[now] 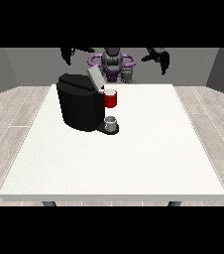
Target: Insert the coffee pod into the coffee machine and close the lid
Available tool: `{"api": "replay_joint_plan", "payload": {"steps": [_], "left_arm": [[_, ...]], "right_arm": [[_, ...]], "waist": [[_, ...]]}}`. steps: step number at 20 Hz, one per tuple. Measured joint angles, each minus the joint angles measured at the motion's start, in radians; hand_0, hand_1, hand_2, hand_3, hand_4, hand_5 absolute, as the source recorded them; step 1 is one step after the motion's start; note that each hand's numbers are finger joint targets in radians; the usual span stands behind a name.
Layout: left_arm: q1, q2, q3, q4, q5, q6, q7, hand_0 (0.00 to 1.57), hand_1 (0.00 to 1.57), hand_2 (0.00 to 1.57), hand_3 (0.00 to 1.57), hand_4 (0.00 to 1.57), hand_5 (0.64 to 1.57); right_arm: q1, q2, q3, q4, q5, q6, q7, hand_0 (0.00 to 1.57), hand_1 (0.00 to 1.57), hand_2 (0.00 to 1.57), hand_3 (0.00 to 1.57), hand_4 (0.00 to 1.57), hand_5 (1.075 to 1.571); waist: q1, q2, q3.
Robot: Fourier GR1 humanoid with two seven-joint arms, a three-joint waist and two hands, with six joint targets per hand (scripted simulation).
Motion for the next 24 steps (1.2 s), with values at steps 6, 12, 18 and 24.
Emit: {"api": "replay_joint_plan", "payload": {"steps": [6,12,18,24], "left_arm": [[0.046,-0.002,-0.037,-0.121,0.034,0.005,0.024,0.0,0.0,0.0,0.0,0.35,1.571],[0.096,0.011,-0.07,-0.243,0.07,0.015,0.062,0.0,0.0,0.0,0.0,0.37,1.571],[0.121,0.034,-0.067,-0.32,0.097,0.035,0.094,0.0,0.0,0.0,0.0,0.31,1.571],[0.125,0.062,-0.064,-0.364,0.101,0.052,0.097,0.0,0.0,0.0,0.0,0.35,1.571]], "right_arm": [[-0.075,-0.001,-0.043,0.067,-0.056,0.002,0.018,0.0,0.0,0.0,0.0,0.15,1.571],[-0.133,0.012,-0.021,0.121,-0.049,-0.011,0.025,0.0,0.0,0.0,0.0,0.0,1.571],[-0.188,0.022,0.012,0.152,-0.04,0.001,0.018,0.0,0.0,0.0,0.0,0.0,1.571],[-0.249,0.023,0.029,0.185,-0.028,0.009,-0.005,0.0,0.0,0.0,0.0,0.0,1.571]], "waist": [[0.017,0.074,0.0002],[0.01,0.121,0.0001],[-0.009,0.161,-0.0003],[-0.014,0.204,-0.0003]]}}
